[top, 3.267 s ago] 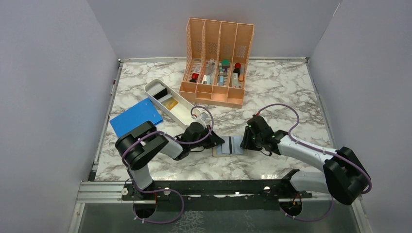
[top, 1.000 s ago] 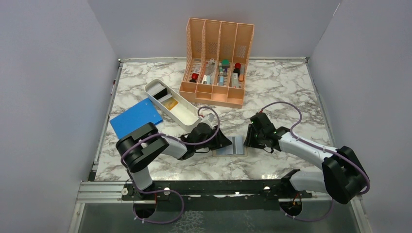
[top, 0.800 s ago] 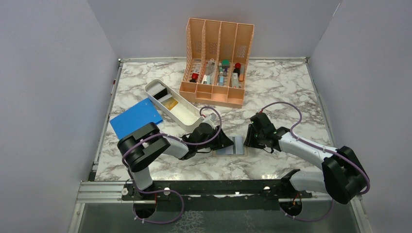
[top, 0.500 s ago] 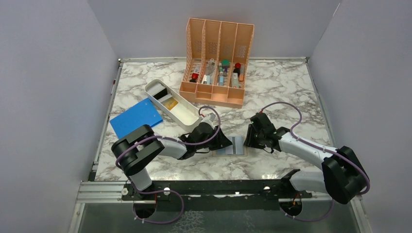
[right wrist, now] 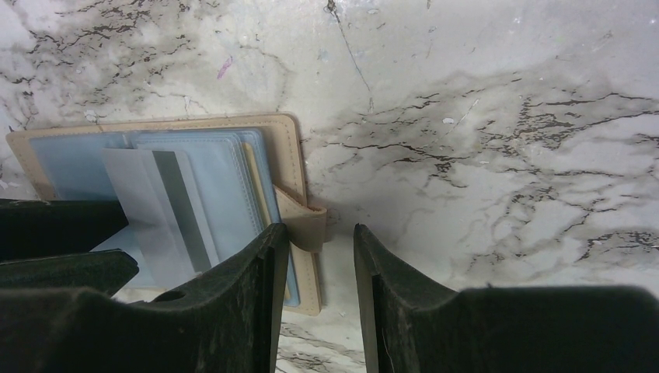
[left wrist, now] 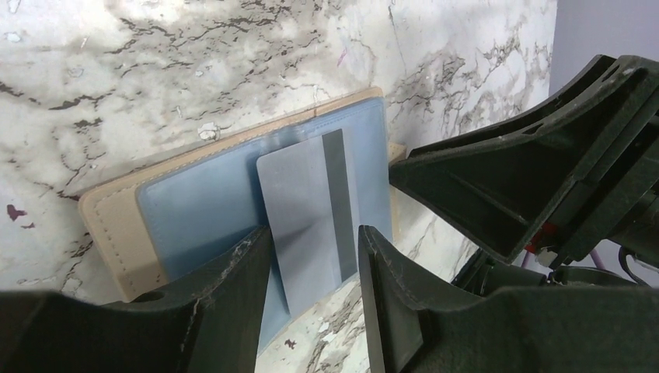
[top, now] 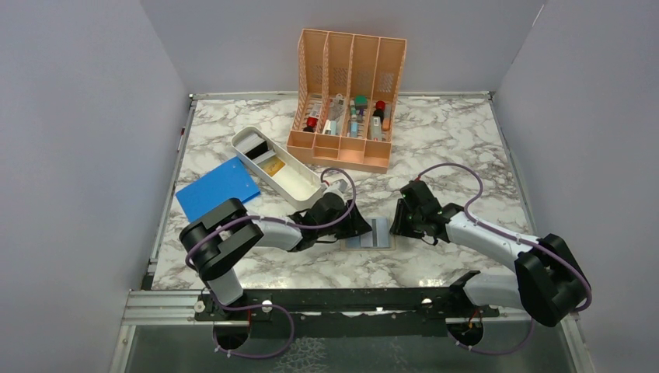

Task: Put the credit cards into the card holder
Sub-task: Insert the credit card into the card holder.

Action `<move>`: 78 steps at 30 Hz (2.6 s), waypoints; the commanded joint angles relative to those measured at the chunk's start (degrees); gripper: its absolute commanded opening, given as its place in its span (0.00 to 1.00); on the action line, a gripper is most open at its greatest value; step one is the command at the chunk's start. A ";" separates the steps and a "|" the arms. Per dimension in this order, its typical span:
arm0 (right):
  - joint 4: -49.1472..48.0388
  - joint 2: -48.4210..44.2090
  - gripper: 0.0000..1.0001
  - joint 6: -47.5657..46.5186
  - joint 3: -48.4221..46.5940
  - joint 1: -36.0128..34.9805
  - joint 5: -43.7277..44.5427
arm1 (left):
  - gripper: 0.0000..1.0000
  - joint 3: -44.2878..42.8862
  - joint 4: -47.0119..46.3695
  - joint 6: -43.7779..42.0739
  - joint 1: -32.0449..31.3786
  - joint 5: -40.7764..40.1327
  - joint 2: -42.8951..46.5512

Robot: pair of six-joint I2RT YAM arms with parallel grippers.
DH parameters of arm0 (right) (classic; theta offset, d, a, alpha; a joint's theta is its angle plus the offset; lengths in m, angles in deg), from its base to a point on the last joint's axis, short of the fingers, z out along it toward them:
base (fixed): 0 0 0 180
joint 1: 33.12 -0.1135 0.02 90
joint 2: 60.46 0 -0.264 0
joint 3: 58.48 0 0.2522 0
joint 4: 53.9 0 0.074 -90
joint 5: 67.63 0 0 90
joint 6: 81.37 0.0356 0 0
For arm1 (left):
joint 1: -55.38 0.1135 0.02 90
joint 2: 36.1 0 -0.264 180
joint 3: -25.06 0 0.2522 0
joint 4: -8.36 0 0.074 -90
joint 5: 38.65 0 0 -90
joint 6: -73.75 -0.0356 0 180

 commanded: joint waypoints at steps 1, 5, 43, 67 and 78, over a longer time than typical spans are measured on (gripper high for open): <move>-1.49 0.06 0.41 -0.49 1.01 0.26 -1.19 | 0.48 -2.02 0.96 -1.29 -0.73 0.41 -1.00; -1.61 0.19 0.41 -0.48 1.00 0.26 -1.39 | 0.48 -3.03 1.01 -1.00 -1.46 0.63 -1.00; 4.66 -6.39 0.47 0.52 -4.47 0.19 -5.72 | 0.48 -0.80 3.91 -2.68 1.45 -0.10 8.05; 9.70 14.83 0.47 9.83 -21.60 -17.60 6.19 | 0.52 -6.65 47.12 -31.81 20.15 -12.53 49.71; 13.04 27.04 0.50 11.21 -26.59 -22.01 10.43 | 0.53 -4.82 47.56 -33.35 20.13 -17.86 57.68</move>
